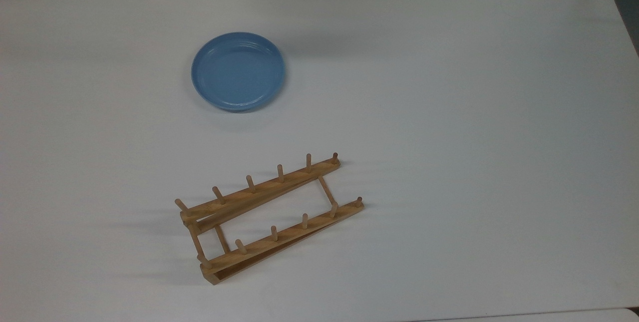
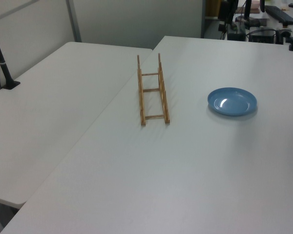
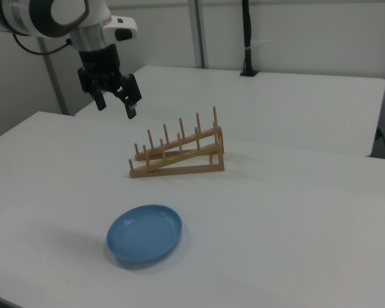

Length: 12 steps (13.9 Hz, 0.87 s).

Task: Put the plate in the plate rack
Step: 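Move the gripper from above the rack toward the blue plate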

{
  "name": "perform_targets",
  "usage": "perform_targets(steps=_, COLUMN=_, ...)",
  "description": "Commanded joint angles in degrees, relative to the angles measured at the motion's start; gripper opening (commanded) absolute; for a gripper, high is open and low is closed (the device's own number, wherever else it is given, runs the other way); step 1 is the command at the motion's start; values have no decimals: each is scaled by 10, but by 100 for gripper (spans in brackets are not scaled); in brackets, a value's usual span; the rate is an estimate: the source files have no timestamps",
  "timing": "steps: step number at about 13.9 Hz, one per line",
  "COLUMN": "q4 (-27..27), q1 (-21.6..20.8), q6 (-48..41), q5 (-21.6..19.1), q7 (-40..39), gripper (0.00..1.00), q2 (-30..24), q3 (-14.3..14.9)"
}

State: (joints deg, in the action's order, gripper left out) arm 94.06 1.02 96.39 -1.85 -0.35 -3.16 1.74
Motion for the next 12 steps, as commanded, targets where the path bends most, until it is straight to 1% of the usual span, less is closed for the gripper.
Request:
perform_targets(steps=1, q4=24, q1=-3, q6=-12, q5=9, q7=-98, gripper=100, q2=-8, q3=7)
perform_targets(steps=2, q4=25, q1=7, q6=-29, q5=16, q7=-167, gripper=100, q2=-9, q3=7)
perform_targets(steps=3, q4=26, q1=16, q6=-39, q5=29, q7=-205, gripper=100, q2=-8, q3=7)
perform_targets(steps=4, q4=43, q1=21, q6=-38, q5=44, q7=-225, gripper=100, q2=-7, q3=7)
perform_targets(steps=6, q4=72, q1=36, q6=-19, q5=53, q7=-224, gripper=100, q2=-5, q3=7)
perform_targets(steps=7, q4=98, q1=48, q6=-2, q5=57, q7=-229, gripper=100, q2=-5, q3=6)
perform_targets(steps=10, q4=182, q1=62, q6=111, q5=59, q7=-226, gripper=100, q2=-3, q3=6)
perform_targets(steps=12, q4=221, q1=72, q6=178, q5=59, q7=-223, gripper=100, q2=18, q3=6)
